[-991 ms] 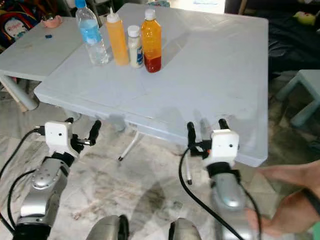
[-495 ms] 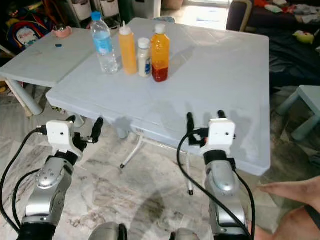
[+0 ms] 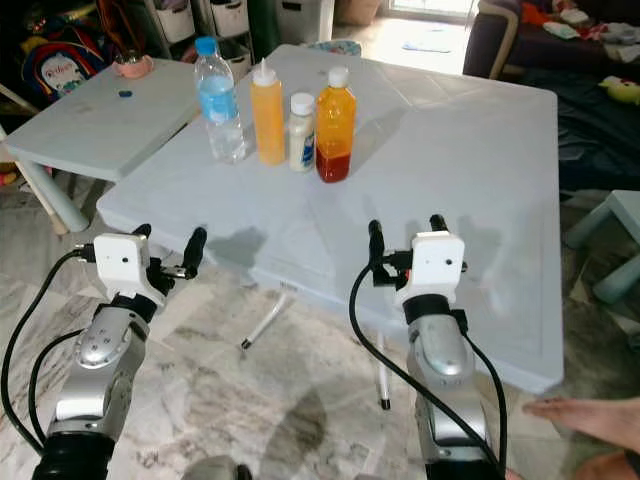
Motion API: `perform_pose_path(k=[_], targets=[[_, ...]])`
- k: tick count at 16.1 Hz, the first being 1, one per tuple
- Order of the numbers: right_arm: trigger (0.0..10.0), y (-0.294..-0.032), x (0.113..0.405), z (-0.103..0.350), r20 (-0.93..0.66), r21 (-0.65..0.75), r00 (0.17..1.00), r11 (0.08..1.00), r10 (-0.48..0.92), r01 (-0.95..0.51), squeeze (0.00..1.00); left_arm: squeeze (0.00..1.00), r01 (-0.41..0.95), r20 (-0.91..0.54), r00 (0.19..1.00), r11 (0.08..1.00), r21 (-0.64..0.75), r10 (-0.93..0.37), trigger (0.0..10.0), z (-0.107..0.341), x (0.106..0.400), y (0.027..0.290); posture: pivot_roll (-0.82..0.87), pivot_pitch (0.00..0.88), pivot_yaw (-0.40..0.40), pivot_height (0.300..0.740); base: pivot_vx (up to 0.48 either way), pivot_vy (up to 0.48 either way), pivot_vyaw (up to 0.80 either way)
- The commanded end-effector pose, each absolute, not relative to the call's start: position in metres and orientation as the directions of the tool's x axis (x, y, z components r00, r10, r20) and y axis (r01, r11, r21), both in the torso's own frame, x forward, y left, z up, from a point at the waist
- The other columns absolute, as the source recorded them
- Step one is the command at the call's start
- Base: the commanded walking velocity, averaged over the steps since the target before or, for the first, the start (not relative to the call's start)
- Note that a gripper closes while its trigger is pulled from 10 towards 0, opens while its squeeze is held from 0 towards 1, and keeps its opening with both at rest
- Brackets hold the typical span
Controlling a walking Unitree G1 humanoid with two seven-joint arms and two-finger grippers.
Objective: Restocking fridge
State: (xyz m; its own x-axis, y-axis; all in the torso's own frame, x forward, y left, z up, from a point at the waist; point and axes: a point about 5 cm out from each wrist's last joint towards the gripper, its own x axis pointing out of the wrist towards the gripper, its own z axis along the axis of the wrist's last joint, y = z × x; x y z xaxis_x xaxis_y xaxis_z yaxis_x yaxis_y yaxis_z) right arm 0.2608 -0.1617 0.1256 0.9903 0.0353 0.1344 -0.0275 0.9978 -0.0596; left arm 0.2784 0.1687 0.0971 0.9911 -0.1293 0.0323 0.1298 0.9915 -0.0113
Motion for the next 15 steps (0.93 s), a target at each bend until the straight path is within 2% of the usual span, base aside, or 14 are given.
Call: perform_pose_path(k=[1, 13, 15], targets=[[10.0, -0.1604, 0.2633, 0.1284, 0.149, -0.065, 0.988, 0.997, 0.041, -0.032, 0.0, 0.0, 0.129, 0.038, 0.991, 0.992, -0.007, -0.129, 10.0, 0.0975, 0.2794, 0.1687, -0.06, 0.001, 0.021, 0.74, 0.352, 0.0, 0.0], [10.0, -0.1544, 0.265, 0.129, 0.156, -0.096, 0.984, 0.993, 0.081, -0.066, 0.0, 0.0, 0.128, 0.037, 0.991, 0.992, -0.016, -0.128, 10.0, 0.0957, 0.2804, 0.1668, -0.06, 0.011, 0.019, 0.74, 0.356, 0.0, 0.0], [10.0, -0.152, 0.2648, 0.13, 0.162, -0.103, 0.982, 0.991, 0.098, -0.082, 0.0, 0.0, 0.127, 0.039, 0.991, 0.992, -0.015, -0.126, 10.0, 0.0961, 0.2806, 0.1669, -0.06, 0.014, 0.019, 0.74, 0.358, 0.0, 0.77]])
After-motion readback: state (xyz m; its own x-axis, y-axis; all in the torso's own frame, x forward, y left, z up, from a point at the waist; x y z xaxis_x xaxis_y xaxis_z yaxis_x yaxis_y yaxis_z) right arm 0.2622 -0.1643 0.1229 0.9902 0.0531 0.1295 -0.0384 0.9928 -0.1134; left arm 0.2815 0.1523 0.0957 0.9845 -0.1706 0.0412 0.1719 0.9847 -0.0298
